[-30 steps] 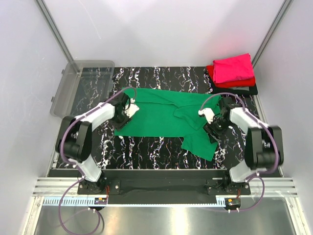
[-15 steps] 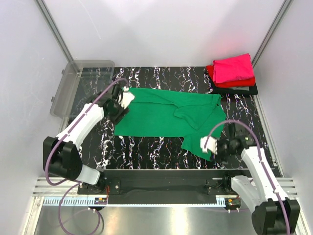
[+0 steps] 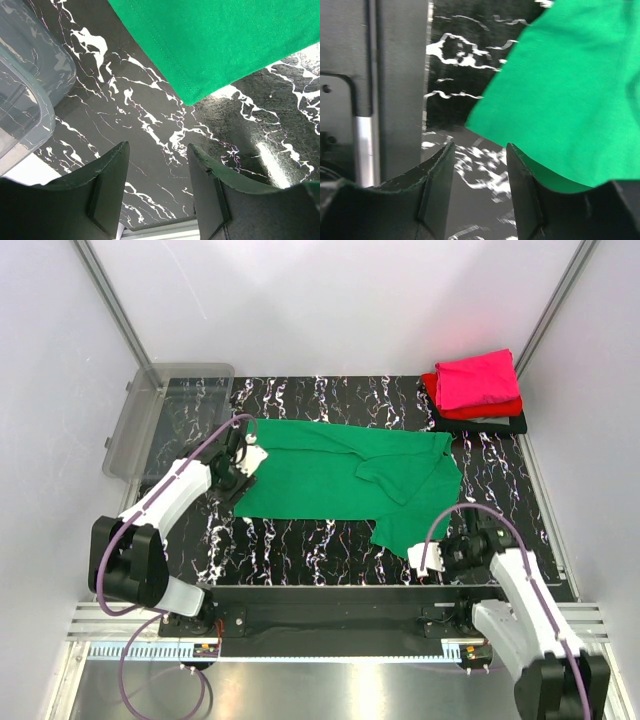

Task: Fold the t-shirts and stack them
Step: Fold the tshirt

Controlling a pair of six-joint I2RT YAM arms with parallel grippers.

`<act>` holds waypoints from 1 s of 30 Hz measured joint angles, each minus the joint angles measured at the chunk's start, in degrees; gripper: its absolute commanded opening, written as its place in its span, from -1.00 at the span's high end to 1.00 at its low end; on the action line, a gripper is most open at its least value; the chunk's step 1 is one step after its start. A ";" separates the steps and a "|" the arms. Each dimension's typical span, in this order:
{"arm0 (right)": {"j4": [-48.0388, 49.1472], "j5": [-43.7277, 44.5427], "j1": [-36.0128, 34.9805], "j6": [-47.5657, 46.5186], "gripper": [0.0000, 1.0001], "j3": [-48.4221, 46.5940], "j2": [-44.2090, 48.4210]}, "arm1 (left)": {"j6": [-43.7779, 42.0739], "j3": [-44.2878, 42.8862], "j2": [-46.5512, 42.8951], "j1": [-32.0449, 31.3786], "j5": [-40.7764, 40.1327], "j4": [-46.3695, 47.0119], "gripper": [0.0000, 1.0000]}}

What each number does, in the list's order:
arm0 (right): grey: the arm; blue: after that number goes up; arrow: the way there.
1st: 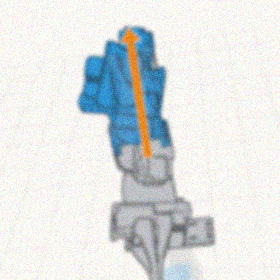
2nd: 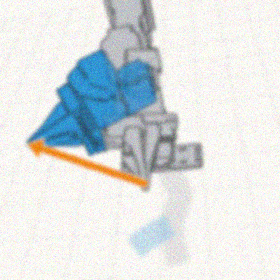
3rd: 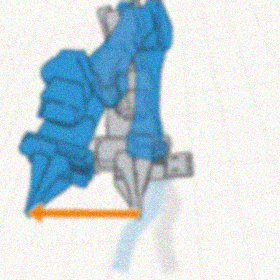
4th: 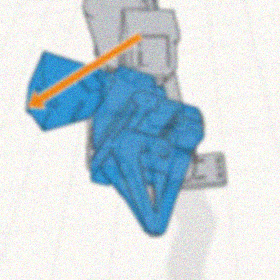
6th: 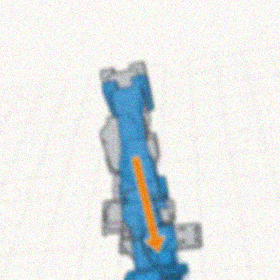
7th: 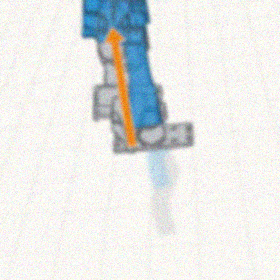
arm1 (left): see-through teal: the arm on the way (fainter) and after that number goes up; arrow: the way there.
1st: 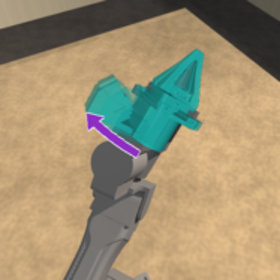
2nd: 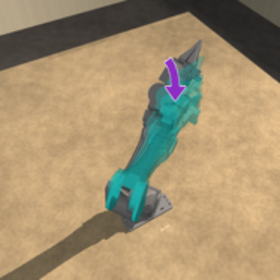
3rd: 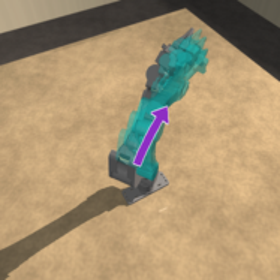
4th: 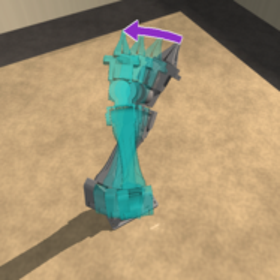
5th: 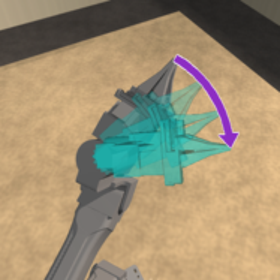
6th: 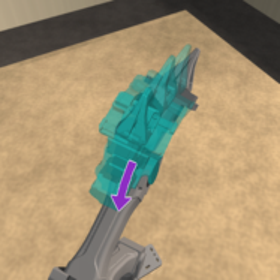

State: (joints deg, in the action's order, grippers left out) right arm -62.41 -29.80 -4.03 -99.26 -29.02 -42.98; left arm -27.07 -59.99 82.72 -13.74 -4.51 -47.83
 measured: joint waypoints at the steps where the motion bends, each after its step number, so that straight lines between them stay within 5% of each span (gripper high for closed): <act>1: 0.13 -0.09 0.00 -0.13 -0.03 -0.02 -2.12 | -0.02 0.00 0.04 0.15 0.00 0.02 -0.09; 16: 6.64 0.28 -3.69 -0.31 0.05 -0.46 -17.84 | 0.00 0.00 2.23 1.92 -0.02 1.14 -0.09; 21: 8.87 1.25 -5.68 0.57 0.81 -0.46 -20.87 | -0.04 -0.04 3.43 2.03 -0.02 1.25 -0.08; 24: 9.51 2.40 -6.43 1.57 0.98 -1.01 -22.45 | -0.13 -0.13 4.35 2.10 -0.02 1.27 -0.07; 30: 8.15 5.86 -6.69 4.83 1.00 -4.39 -22.12 | -3.06 -0.20 4.83 2.47 0.09 1.70 -0.03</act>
State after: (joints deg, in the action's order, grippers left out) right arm -54.26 -23.94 -10.72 -94.43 -33.41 -65.10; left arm -30.13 -60.18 87.55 -11.27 -4.43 -46.13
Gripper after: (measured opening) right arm 0.011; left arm 0.517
